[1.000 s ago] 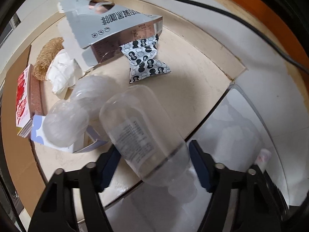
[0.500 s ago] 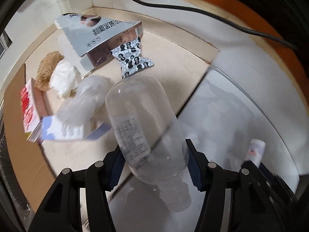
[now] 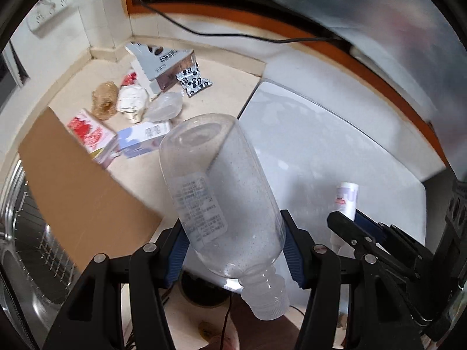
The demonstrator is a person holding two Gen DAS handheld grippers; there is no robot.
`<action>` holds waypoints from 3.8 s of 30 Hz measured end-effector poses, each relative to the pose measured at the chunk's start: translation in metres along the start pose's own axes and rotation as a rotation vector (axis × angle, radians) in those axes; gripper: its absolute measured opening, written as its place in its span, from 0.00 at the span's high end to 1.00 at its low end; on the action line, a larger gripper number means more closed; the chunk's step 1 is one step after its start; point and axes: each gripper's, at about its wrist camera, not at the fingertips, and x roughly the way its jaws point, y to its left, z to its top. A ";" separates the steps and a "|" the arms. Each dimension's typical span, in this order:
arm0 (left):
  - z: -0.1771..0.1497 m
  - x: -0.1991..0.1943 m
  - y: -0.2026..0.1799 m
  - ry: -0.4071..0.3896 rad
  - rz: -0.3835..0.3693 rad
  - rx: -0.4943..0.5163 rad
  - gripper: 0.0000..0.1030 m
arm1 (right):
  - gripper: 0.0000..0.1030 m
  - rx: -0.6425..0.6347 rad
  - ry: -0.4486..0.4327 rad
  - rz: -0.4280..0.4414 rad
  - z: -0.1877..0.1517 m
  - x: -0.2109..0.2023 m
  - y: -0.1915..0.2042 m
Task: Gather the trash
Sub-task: 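Carry the bottle with the left tool while the right carries the tube down to the bin, then open the left tool over the bin while the right releases the tube into it, then raise both open tools back up over the counter trash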
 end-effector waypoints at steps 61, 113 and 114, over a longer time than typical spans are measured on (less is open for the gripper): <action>-0.343 0.312 0.080 0.428 0.171 0.113 0.42 | 0.74 -0.117 0.503 -0.057 -0.366 0.273 -0.027; -0.256 -0.100 0.079 -0.104 -0.001 0.058 0.12 | 0.61 -0.133 0.124 0.000 -0.218 -0.052 0.082; -0.252 -0.110 0.081 -0.122 -0.003 0.049 0.12 | 0.61 -0.134 0.105 0.008 -0.211 -0.063 0.087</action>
